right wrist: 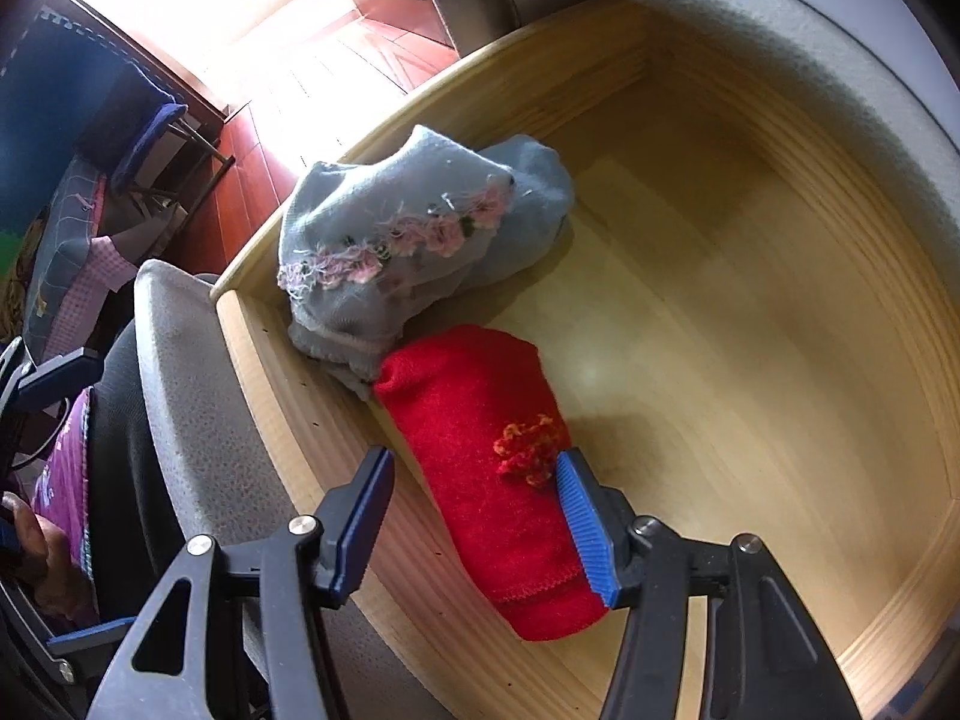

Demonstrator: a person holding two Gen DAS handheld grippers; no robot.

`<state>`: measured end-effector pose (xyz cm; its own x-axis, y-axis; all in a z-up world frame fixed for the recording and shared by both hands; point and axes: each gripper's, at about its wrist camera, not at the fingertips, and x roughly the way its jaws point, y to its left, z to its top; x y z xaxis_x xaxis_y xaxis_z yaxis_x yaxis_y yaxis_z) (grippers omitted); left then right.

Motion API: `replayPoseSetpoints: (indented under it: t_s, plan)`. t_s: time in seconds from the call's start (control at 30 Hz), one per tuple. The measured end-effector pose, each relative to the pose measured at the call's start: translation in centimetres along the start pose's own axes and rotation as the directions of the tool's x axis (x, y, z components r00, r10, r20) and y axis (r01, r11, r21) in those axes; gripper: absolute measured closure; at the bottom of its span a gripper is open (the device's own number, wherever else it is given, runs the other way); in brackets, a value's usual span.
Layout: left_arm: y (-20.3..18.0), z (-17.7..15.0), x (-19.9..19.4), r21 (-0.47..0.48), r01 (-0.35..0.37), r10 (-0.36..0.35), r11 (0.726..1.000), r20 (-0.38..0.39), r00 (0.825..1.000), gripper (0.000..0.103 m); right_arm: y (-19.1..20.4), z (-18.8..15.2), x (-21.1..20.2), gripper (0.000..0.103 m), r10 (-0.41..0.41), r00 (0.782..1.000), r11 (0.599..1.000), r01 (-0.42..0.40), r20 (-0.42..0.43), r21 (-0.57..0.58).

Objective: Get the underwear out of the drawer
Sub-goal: 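Lower the right gripper onto the red sock and close on it, then lift the red sock and release it into the white box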

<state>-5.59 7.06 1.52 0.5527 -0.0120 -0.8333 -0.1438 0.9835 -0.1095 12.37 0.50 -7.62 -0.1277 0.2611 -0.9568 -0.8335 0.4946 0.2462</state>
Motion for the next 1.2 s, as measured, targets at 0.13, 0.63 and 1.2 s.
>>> replayPoseSetpoints:
  t_s: [0.13,0.63,1.2]
  plan:
    - [-0.1,0.0,-0.1,0.003,0.003,-0.003,1.000,0.004,1.000,0.000,-0.1,0.5,0.6,0.045,-0.032,0.999,0.999,0.032,-0.019,0.003]
    - [0.2,0.1,-0.1,-0.006,0.006,-0.006,1.000,-0.002,1.000,0.000,-2.9,-1.1,1.8,0.047,-0.075,0.991,0.989,0.089,-0.114,0.119]
    - [0.0,0.0,0.1,0.000,0.003,-0.003,1.000,-0.002,1.000,0.000,-8.5,-8.8,-2.9,0.064,-0.154,0.988,0.895,0.152,-0.030,0.418]
